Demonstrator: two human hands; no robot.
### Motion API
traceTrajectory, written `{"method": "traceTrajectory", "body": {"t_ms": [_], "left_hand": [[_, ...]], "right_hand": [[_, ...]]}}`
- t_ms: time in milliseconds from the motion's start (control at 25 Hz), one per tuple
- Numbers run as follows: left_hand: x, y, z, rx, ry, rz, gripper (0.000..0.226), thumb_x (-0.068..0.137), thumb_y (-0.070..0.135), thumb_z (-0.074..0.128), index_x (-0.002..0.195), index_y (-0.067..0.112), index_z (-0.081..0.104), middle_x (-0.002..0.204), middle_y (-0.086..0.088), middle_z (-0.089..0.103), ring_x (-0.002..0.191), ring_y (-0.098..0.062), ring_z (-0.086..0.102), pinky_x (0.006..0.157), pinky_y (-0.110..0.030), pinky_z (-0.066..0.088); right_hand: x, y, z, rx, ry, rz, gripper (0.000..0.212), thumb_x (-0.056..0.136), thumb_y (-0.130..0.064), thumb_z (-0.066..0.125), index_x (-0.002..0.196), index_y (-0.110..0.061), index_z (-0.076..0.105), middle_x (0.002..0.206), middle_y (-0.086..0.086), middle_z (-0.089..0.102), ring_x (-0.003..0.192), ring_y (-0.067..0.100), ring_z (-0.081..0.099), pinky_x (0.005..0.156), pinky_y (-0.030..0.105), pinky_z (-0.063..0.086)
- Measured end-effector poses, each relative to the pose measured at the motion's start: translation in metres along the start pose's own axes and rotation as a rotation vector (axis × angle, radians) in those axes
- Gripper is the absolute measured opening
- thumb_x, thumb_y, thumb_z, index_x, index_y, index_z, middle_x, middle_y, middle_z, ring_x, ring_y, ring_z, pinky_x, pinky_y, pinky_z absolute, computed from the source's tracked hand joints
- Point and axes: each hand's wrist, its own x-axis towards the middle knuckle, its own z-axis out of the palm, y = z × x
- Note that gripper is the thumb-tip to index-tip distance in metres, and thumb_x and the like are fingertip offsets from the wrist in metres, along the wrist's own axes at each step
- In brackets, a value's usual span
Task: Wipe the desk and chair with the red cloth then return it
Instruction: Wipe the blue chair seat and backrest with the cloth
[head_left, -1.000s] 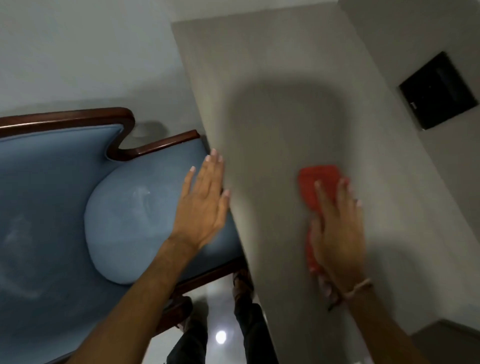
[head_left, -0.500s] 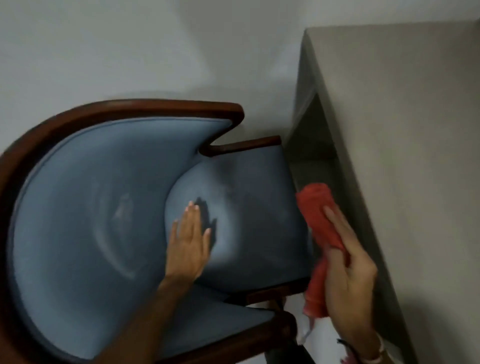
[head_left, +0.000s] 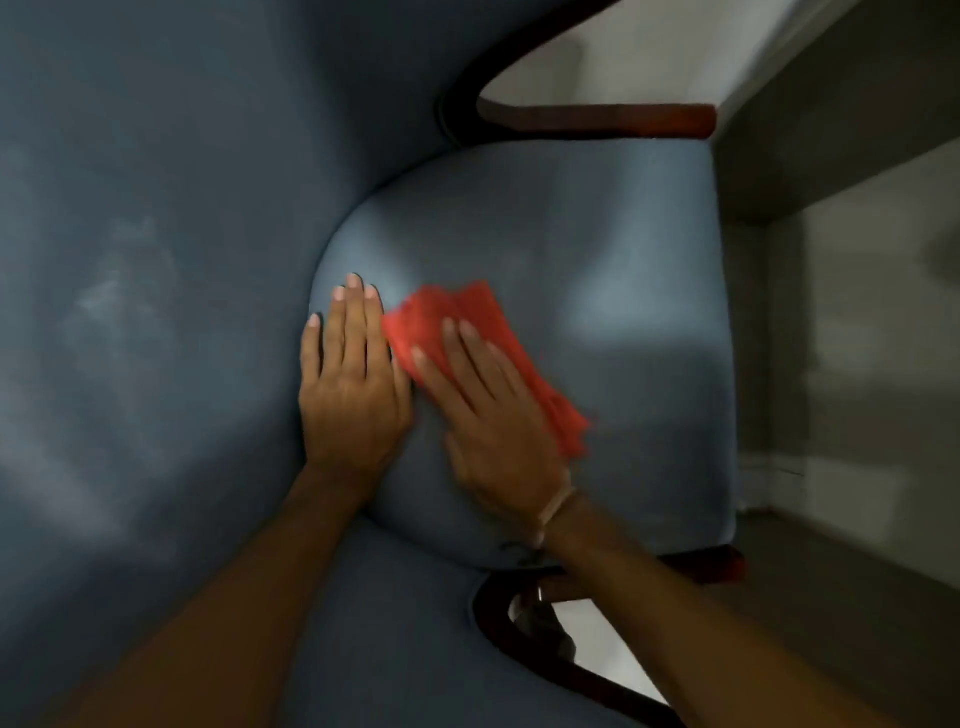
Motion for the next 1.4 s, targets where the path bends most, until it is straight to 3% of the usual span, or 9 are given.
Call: {"method": "traceTrajectory", "body": {"t_ms": [240,320,480,680,920,1040,1120,1280,1400], "left_hand": [[-0.002,-0.001,-0.002,-0.06,-0.024,-0.027,0.062,0.1,0.021,0.032,0.159,0.004,0.021,0.168,-0.014,0.026,0.156,-0.026,0.026,0.128,-0.05,0.021],[-0.001,-0.003,0.001,-0.061,-0.006,-0.02,0.062,0.1,0.02,0.032,0.159,0.005,0.022,0.168,-0.013,0.027,0.156,-0.025,0.027,0.128,-0.049,0.02],[-0.001,-0.004,0.001,-0.089,0.02,-0.02,0.062,0.1,0.019,0.031,0.16,0.006,0.021,0.168,-0.013,0.027,0.156,-0.025,0.027,0.128,-0.048,0.02],[-0.002,-0.004,-0.001,-0.109,0.01,-0.038,0.06,0.101,0.019,0.03,0.159,0.005,0.024,0.167,-0.013,0.03,0.155,-0.025,0.029,0.128,-0.048,0.022],[0.012,0.001,-0.034,-0.238,0.037,-0.18,0.049,0.103,0.016,0.034,0.149,0.004,0.046,0.155,-0.014,0.051,0.145,-0.027,0.047,0.124,-0.052,0.029],[0.013,0.05,-0.064,-0.358,0.162,-0.239,0.046,0.105,0.032,0.037,0.142,0.009,0.052,0.141,-0.018,0.058,0.126,-0.037,0.056,0.109,-0.053,0.044],[-0.006,0.114,-0.066,-0.341,-0.033,-0.198,0.06,0.102,0.047,0.038,0.15,0.011,0.044,0.153,-0.02,0.048,0.14,-0.038,0.046,0.116,-0.056,0.036],[-0.041,0.18,-0.031,-0.214,-0.323,-0.375,0.082,0.102,0.058,0.031,0.16,0.001,0.017,0.169,-0.021,0.015,0.159,-0.034,0.009,0.126,-0.063,0.009],[-0.05,0.139,-0.009,-0.12,-0.181,-0.058,0.068,0.105,0.045,0.035,0.158,0.002,0.028,0.166,-0.023,0.026,0.156,-0.035,0.02,0.125,-0.061,0.014]], "right_hand": [[0.023,0.091,-0.04,-0.097,0.166,0.478,0.078,0.083,0.001,0.057,0.157,-0.015,0.041,0.166,0.021,0.033,0.157,0.038,0.026,0.127,0.056,0.029],[0.053,0.064,-0.028,-0.046,0.208,0.346,0.07,0.088,-0.002,0.05,0.156,-0.015,0.042,0.166,0.02,0.034,0.157,0.038,0.027,0.126,0.054,0.03],[-0.063,0.071,-0.026,-0.125,-0.114,-0.141,0.067,0.09,-0.007,0.05,0.155,-0.018,0.039,0.164,0.017,0.037,0.155,0.037,0.03,0.121,0.054,0.039],[0.011,0.116,-0.044,-0.048,0.262,0.48,0.062,0.087,0.009,0.049,0.146,-0.007,0.055,0.156,0.027,0.047,0.149,0.044,0.04,0.119,0.057,0.041],[-0.03,0.019,-0.022,0.145,-0.038,-0.144,0.061,0.091,-0.012,0.055,0.152,-0.008,0.048,0.163,0.023,0.037,0.155,0.04,0.03,0.125,0.058,0.03],[-0.01,0.07,-0.048,0.293,0.241,0.271,0.052,0.103,-0.029,0.044,0.152,-0.011,0.046,0.164,0.024,0.035,0.156,0.036,0.029,0.129,0.059,0.019],[0.024,0.116,-0.062,0.291,0.364,0.476,0.053,0.106,-0.034,0.04,0.153,-0.011,0.045,0.164,0.023,0.036,0.157,0.036,0.028,0.13,0.058,0.017],[0.057,0.138,-0.035,0.129,0.259,0.479,0.06,0.106,-0.045,0.037,0.158,-0.014,0.037,0.167,0.022,0.029,0.159,0.035,0.023,0.132,0.054,0.017],[0.055,0.138,-0.015,-0.03,0.289,0.456,0.065,0.107,-0.054,0.032,0.158,-0.014,0.038,0.167,0.022,0.03,0.158,0.035,0.026,0.131,0.049,0.022]]}}
